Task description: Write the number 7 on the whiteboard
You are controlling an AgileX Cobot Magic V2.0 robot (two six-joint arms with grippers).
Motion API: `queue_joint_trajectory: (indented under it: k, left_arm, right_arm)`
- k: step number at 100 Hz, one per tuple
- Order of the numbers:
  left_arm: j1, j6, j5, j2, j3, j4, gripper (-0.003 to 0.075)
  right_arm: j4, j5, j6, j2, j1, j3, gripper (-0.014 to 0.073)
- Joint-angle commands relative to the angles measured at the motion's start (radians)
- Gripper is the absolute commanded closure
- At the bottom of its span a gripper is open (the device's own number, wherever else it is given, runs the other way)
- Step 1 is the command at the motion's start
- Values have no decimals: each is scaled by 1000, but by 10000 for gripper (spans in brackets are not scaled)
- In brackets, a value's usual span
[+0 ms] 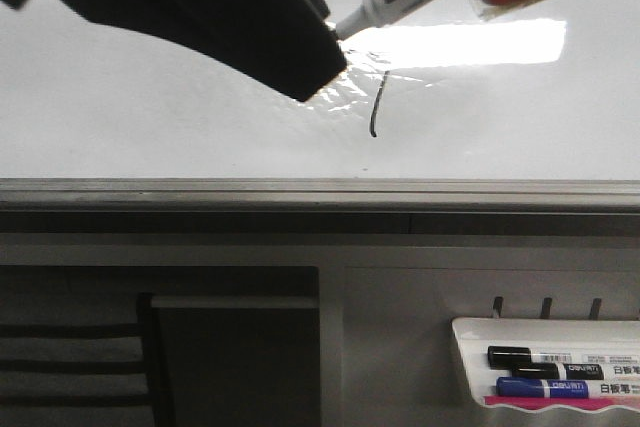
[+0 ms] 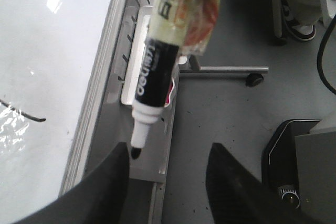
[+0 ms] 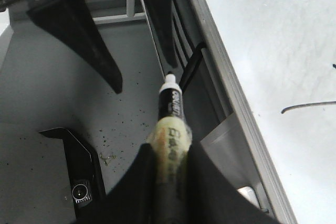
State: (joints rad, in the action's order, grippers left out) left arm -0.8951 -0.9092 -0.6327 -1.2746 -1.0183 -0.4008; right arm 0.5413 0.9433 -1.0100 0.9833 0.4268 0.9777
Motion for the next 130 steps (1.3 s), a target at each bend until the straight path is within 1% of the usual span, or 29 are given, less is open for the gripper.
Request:
queue_joint_trajectory:
  k: [1,5,13,24,29,43,69,76,91,100,114,130]
  left_arm:
    - [-23,-2,89,5,-39,-26,384]
    - [-27,-2,110,-3,-39,-26,384]
    - [-27,-4,135,-13,-41,-26,384]
    - [-36,-6,140,-21,-48,-26,384]
    - [-48,-10,146,-21,-48,-26,384]
    - [-73,-29,171,-21,-48,-26,384]
    - [-72,-29,181,-24,-48,-26,391]
    - [-72,-29,181,-24,-48,-26,422]
    - [-72,-29,181,-24,-48,-26,548]
    - [-72,-29,181,-24,-48,-26,607]
    - [-72,-29,181,-24,-48,-26,671]
    - [-72,-29,181,-24,-48,-26,716]
  right_arm:
    - [26,-26,-15,-16,1,35,647]
    - [26,-24,-25,-16,1,35,647]
    - [26,-11,-95,-16,3,35,647]
    - [26,-3,-112,-16,9,35,647]
    - [30,0,-139,-16,9,32,647]
    - [30,0,-140,-16,9,32,647]
    - [30,20,-140,-16,9,32,647]
    - [30,24,-140,-16,9,32,647]
    - [33,22,-140,-16,9,32,647]
    - [39,39,-140,-16,9,32,647]
    - [47,40,-140,-16,9,32,647]
    - [47,52,-140,-16,9,32,647]
